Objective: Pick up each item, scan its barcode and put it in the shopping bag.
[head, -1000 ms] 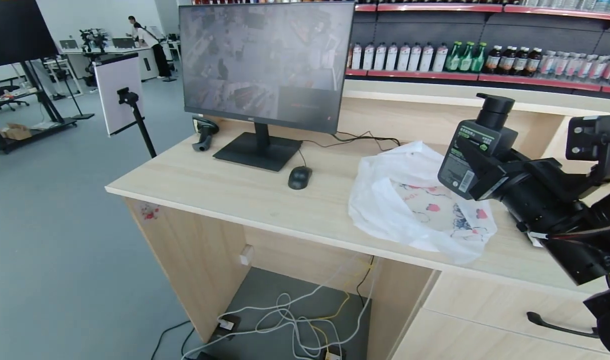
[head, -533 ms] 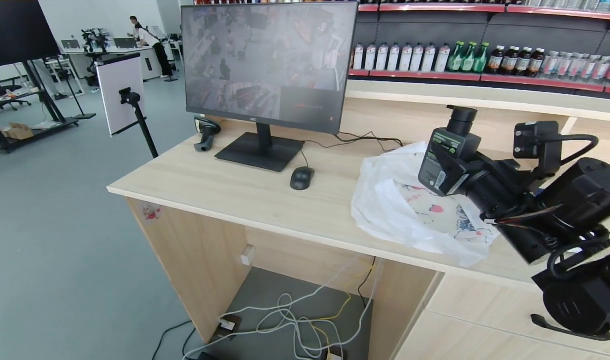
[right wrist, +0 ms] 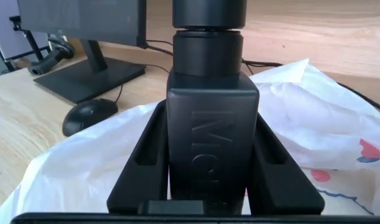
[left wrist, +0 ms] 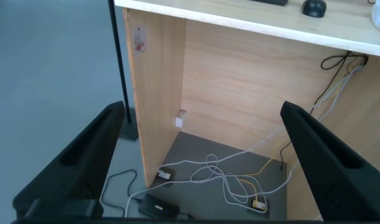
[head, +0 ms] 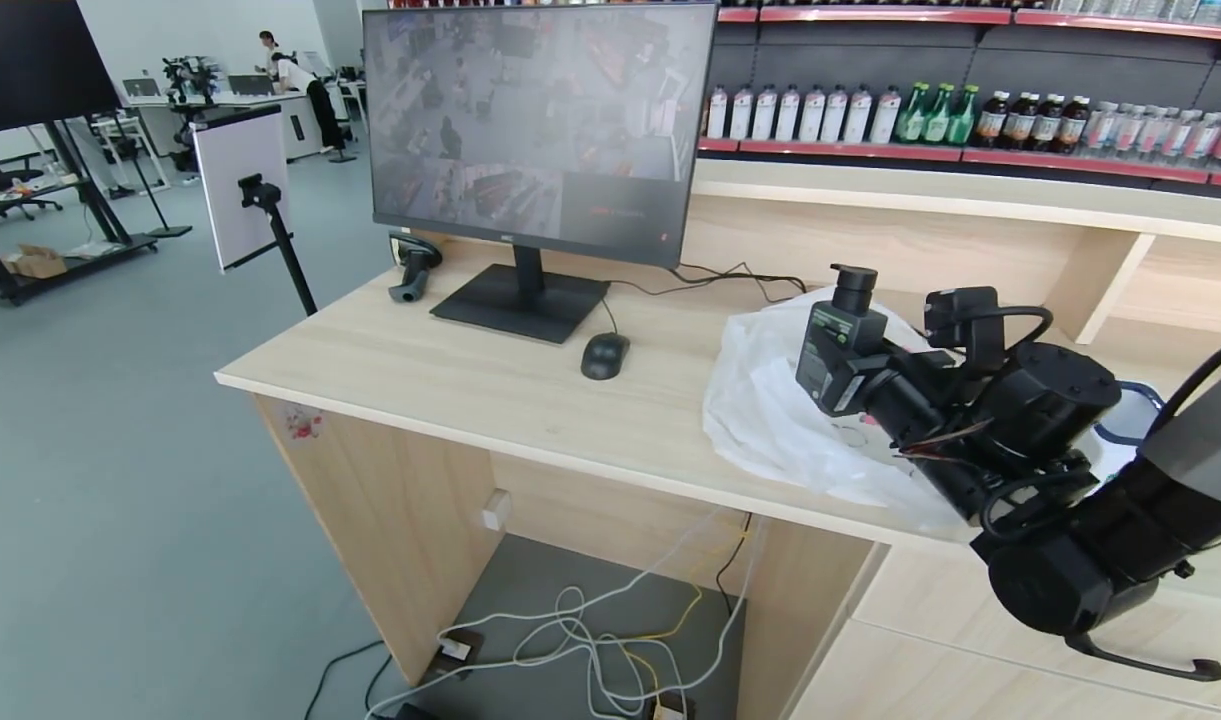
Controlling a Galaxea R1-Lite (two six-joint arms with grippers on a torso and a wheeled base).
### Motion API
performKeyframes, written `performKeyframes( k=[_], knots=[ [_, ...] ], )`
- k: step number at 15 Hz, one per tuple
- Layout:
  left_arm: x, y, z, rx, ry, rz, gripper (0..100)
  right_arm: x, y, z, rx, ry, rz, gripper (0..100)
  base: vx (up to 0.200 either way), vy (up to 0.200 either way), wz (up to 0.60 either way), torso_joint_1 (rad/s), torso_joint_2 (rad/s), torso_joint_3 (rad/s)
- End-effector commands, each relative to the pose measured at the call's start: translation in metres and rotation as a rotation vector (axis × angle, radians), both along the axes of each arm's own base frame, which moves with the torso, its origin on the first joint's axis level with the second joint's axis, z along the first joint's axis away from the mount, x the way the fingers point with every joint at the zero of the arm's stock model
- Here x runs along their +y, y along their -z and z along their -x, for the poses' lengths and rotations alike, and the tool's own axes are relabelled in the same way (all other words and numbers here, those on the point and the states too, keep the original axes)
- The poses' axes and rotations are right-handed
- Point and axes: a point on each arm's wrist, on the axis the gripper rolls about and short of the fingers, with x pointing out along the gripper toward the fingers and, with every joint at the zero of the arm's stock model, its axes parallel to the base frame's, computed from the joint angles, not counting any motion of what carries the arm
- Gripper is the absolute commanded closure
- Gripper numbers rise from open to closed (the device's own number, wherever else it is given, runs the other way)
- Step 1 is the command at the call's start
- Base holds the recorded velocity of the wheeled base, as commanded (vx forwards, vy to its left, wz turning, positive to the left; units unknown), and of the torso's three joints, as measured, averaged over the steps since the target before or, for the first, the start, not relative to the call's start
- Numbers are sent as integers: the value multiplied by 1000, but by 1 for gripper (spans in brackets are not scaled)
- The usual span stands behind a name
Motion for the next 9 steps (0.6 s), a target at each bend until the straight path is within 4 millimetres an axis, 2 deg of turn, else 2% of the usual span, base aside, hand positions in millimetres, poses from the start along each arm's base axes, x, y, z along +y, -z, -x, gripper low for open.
performKeyframes(
  k=[1,4,9],
  knots=[
    [0,0,0,-2,1,-1,0,4,15,-13,21,2,9,100,0,0,0,0,0,0],
    [0,0,0,-2,1,-1,0,7,28,-16,53,-1,33,100,0,0,0,0,0,0],
    [0,0,0,-2,-1,-1,0,7,36,-18,75,-1,42,100,0,0,0,0,0,0]
  ],
)
